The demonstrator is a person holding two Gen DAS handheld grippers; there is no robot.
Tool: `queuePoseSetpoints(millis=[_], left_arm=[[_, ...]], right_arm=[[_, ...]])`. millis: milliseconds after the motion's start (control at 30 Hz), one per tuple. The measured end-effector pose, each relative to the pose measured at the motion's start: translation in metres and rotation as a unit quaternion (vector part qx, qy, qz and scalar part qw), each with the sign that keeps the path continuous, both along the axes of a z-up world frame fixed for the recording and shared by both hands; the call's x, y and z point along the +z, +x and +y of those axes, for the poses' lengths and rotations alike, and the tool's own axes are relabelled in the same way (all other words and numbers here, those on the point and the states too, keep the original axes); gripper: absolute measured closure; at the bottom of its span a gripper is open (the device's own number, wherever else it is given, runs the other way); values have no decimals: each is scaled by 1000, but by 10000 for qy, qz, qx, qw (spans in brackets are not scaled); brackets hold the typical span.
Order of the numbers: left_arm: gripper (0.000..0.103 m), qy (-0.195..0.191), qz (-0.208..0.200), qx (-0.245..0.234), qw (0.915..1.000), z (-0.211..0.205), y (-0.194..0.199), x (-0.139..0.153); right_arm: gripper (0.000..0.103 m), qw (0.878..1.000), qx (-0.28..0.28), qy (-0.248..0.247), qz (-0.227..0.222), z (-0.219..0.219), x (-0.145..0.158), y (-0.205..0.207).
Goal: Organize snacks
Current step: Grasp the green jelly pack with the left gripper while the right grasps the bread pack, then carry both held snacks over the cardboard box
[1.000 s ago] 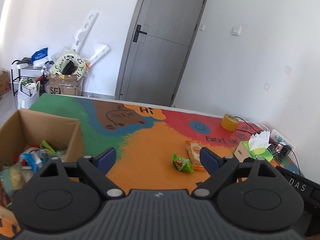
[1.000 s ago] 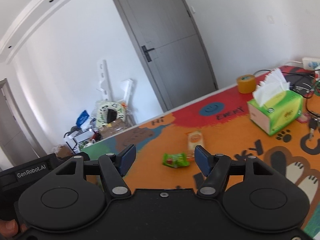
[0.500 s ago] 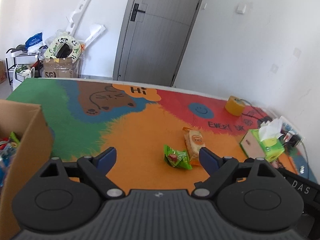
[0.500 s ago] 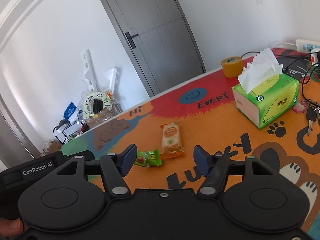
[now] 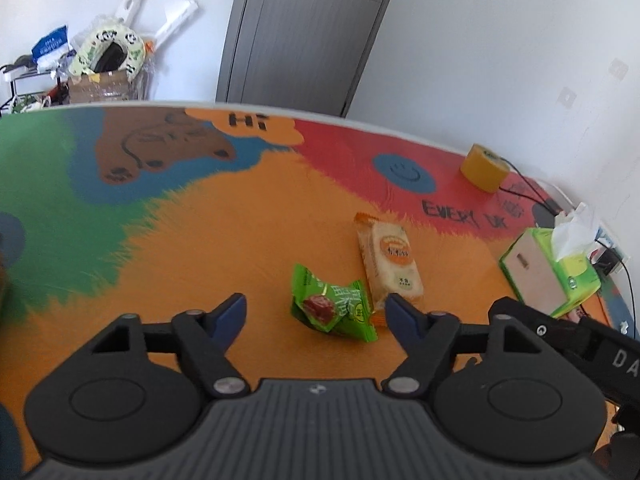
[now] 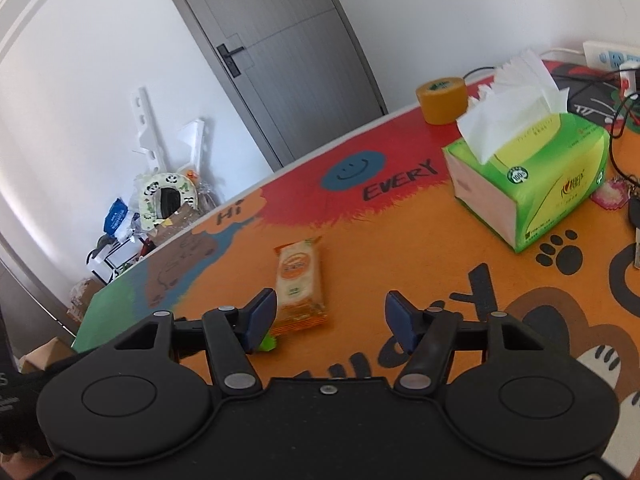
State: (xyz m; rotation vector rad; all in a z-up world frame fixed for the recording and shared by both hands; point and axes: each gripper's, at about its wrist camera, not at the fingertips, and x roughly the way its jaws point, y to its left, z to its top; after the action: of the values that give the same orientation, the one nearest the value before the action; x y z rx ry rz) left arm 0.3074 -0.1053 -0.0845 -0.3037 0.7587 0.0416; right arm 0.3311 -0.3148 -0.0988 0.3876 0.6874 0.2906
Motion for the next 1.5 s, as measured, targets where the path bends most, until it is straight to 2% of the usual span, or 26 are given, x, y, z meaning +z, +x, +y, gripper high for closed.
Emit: queuePoseSetpoints(millis=[33, 133, 200, 300, 533, 667, 800, 900, 1067, 1100, 1133, 1233, 1500], left_arm=[[36, 26, 19, 11, 10000, -2, 3, -4], [50, -22, 116, 68, 9999, -3, 9, -14], [72, 55, 36, 93, 9999, -4, 10, -15], [77, -45, 8, 154, 9999, 2, 12, -17], [78, -25, -92, 331, 9994, 22, 9, -9], [78, 30, -180, 474, 9987, 36, 6, -3], [78, 57, -234, 632, 9977, 49, 2, 3], [78, 87, -271, 746, 9968, 56, -1, 5], [78, 65, -275, 822, 9962, 63, -4, 6], [78, 56, -275, 834, 9961, 64, -6, 6], [78, 41, -277, 842, 9961, 64, -7, 7], [78, 40, -355, 808, 9961, 63, -15, 13], [78, -32, -652, 716, 9953, 60, -44, 35]], right_arm=[[42, 10000, 10, 3, 19, 0, -2, 2], [42, 10000, 58, -29, 54, 4, -5, 10], [41, 9999, 79, -71, 61, 8, -7, 14], [41, 9999, 141, -41, 90, 13, -8, 21], [41, 9994, 325, -116, 98, 34, -8, 32], [41, 9985, 494, -224, -42, 50, -3, 35], [34, 9982, 501, -331, -53, 63, -2, 40], [25, 9976, 510, -471, -75, 70, -3, 41], [22, 9956, 603, -713, 2, 85, -11, 46], [33, 9950, 596, -797, 95, 87, -14, 48], [66, 9943, 595, -846, 272, 88, -19, 51], [72, 9946, 577, -789, 337, 82, -19, 43], [72, 9960, 592, -668, -87, 77, 13, 7]])
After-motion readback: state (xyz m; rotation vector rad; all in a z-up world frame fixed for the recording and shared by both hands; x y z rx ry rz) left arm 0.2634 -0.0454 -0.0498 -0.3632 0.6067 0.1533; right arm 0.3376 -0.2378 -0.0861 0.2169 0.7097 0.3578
